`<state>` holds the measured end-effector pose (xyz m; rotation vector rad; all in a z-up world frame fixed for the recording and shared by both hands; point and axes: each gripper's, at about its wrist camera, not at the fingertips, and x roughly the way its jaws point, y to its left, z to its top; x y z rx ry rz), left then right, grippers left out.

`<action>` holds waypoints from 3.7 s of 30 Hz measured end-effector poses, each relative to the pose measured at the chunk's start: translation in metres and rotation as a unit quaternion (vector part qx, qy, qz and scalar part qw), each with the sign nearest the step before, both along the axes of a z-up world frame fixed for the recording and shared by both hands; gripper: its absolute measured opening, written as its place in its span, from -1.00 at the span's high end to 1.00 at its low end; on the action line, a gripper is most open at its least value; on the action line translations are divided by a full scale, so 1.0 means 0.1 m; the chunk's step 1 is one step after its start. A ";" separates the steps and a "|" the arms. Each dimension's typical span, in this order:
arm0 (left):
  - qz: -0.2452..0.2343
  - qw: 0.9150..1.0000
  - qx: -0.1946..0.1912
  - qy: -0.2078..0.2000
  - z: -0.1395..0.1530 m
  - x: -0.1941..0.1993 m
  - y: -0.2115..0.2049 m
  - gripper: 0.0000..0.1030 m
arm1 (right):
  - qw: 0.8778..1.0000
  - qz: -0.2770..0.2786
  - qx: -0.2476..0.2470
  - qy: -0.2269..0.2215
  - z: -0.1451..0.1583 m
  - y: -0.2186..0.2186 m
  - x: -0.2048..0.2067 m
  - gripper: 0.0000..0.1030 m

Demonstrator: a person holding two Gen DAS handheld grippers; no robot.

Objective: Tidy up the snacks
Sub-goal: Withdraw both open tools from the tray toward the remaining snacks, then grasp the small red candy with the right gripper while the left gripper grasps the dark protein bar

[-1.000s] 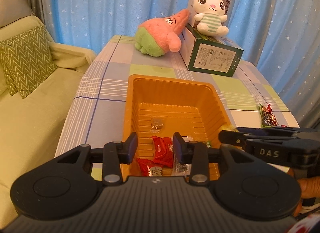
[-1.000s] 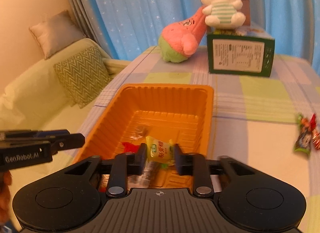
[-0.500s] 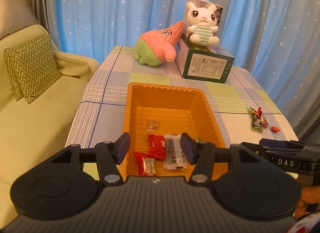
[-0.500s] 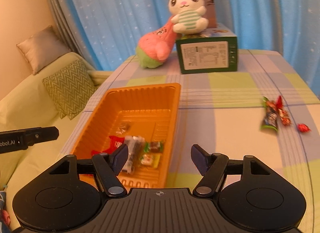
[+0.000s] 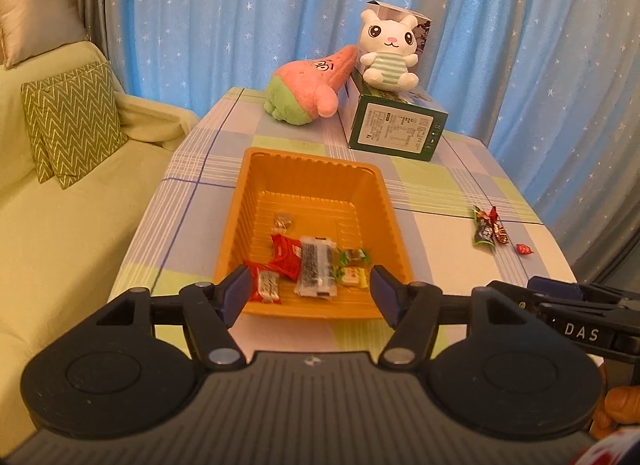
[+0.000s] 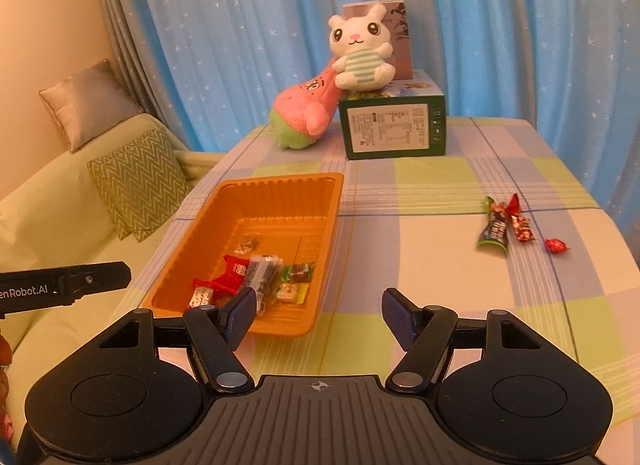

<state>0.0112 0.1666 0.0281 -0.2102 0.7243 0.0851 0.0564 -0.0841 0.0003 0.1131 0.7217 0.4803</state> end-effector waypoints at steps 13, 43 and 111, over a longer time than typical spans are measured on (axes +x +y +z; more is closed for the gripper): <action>-0.024 1.000 0.001 -0.005 -0.01 -0.11 -0.38 -0.36 | 0.999 -0.037 -0.001 0.004 0.00 -0.42 -0.18 -0.35; -0.115 0.993 0.000 -0.001 -0.08 0.26 -1.29 -0.48 | 0.989 -0.147 -0.007 0.022 -0.15 -1.45 -0.07 -0.35; -0.134 0.989 -0.035 0.052 -1.47 2.52 -2.32 -0.44 | 0.997 -0.051 -0.061 -0.012 -1.47 -2.08 2.23 0.61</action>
